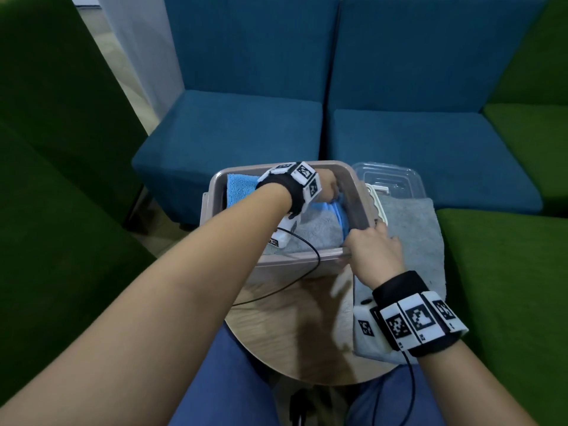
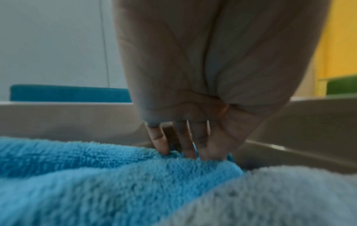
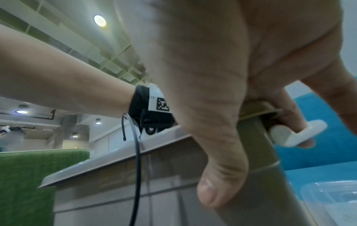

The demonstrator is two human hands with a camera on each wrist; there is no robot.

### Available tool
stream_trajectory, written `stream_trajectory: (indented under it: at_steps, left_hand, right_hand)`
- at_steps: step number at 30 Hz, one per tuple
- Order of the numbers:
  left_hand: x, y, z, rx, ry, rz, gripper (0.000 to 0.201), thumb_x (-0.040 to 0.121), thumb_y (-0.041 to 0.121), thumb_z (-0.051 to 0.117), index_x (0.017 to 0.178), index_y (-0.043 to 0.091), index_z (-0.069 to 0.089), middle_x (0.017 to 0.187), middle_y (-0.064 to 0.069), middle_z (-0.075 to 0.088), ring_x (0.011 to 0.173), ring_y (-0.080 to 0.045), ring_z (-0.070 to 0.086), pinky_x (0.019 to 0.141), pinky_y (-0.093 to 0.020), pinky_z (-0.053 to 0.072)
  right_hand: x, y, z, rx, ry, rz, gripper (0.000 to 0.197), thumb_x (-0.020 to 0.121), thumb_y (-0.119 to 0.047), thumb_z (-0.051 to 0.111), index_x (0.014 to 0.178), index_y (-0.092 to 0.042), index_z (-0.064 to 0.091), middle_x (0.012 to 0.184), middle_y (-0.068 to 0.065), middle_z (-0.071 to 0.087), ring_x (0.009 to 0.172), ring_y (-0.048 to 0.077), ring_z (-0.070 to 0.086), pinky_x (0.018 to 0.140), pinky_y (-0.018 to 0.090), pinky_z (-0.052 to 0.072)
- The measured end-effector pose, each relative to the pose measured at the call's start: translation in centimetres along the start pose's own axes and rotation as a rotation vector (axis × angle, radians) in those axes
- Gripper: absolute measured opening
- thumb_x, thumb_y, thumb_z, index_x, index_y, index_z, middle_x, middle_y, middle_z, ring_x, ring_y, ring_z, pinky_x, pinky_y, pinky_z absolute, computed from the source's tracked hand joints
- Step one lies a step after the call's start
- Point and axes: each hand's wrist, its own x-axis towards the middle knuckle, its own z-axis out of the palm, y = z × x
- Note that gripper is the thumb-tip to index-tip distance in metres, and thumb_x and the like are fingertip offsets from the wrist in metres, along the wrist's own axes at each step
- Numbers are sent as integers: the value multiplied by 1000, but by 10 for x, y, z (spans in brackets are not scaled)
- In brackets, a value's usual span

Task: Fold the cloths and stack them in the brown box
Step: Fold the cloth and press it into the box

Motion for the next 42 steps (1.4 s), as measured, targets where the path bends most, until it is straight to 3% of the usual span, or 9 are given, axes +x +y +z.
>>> stream_trajectory:
  at_steps: [7, 17, 26, 29, 32, 34, 37, 40, 42]
  left_hand:
    - [-47, -33, -30, -285, 155, -83, 35, 89, 3, 47, 113, 15, 69, 107, -3, 70, 97, -17, 65, 94, -28, 49]
    - [-101, -63, 7, -128, 194, -116, 28, 97, 25, 51, 112, 8, 69, 113, -7, 67, 109, -24, 59, 95, -30, 44]
    - [-82, -76, 46, 132, 596, -145, 69, 88, 51, 6, 97, 20, 67, 101, 2, 65, 97, -23, 57, 90, -39, 33]
    - [-77, -79, 46, 166, 617, -146, 68, 89, 48, 6, 96, 21, 68, 99, 2, 65, 95, -22, 58, 91, -39, 32]
    - [-77, -80, 50, 210, 656, -138, 66, 91, 46, 6, 96, 22, 67, 99, 2, 65, 92, -22, 57, 92, -40, 31]
    - [-79, -79, 51, 209, 651, -145, 67, 91, 45, 5, 97, 22, 68, 99, 2, 65, 94, -22, 56, 92, -39, 29]
    - [-81, -72, 52, 154, 668, -173, 64, 93, 43, 7, 102, 21, 67, 106, 2, 63, 103, -22, 52, 94, -39, 24]
    - [-91, -55, 69, 31, 874, -124, 28, 94, 27, 43, 115, 21, 61, 121, -2, 55, 114, -23, 45, 97, -41, 23]
    - [-104, -39, 89, 0, 972, -43, 37, 82, 13, 55, 118, 19, 57, 125, -4, 52, 111, -22, 45, 95, -41, 29]
  right_hand:
    - [7, -8, 2, 38, 51, 76, 32, 93, 2, 42, 116, -11, 59, 126, 13, 58, 141, 34, 23, 91, 43, 43]
    - [50, -6, -13, 92, 92, 102, 29, 93, -9, 53, 122, -9, 57, 131, 16, 55, 134, 37, 33, 97, 45, 41]
    - [85, 6, -12, 170, 147, -30, 29, 91, -13, 56, 120, -9, 59, 136, 13, 46, 131, 42, 32, 107, 55, 34]
    - [77, 17, 8, 350, 394, -74, 46, 84, -9, 65, 127, -16, 50, 147, 8, 31, 136, 37, 30, 111, 59, 26]
    - [57, 32, 40, 560, 763, 7, 47, 77, -1, 67, 119, -10, 48, 128, 14, 42, 113, 34, 50, 93, 45, 46]
    - [51, 40, 63, 605, 563, 159, 31, 83, -8, 66, 107, -10, 48, 116, 14, 50, 102, 34, 55, 78, 39, 45]
    - [47, 44, 99, 541, 33, 306, 26, 88, -30, 67, 98, -11, 52, 107, 14, 64, 100, 32, 62, 82, 37, 51]
    - [44, 40, 115, 497, -3, 321, 31, 87, -37, 68, 98, -9, 62, 104, 14, 68, 95, 30, 65, 78, 34, 53]
    - [44, 38, 112, 470, 5, 334, 30, 89, -32, 66, 104, -6, 63, 109, 17, 65, 101, 33, 64, 79, 35, 51]
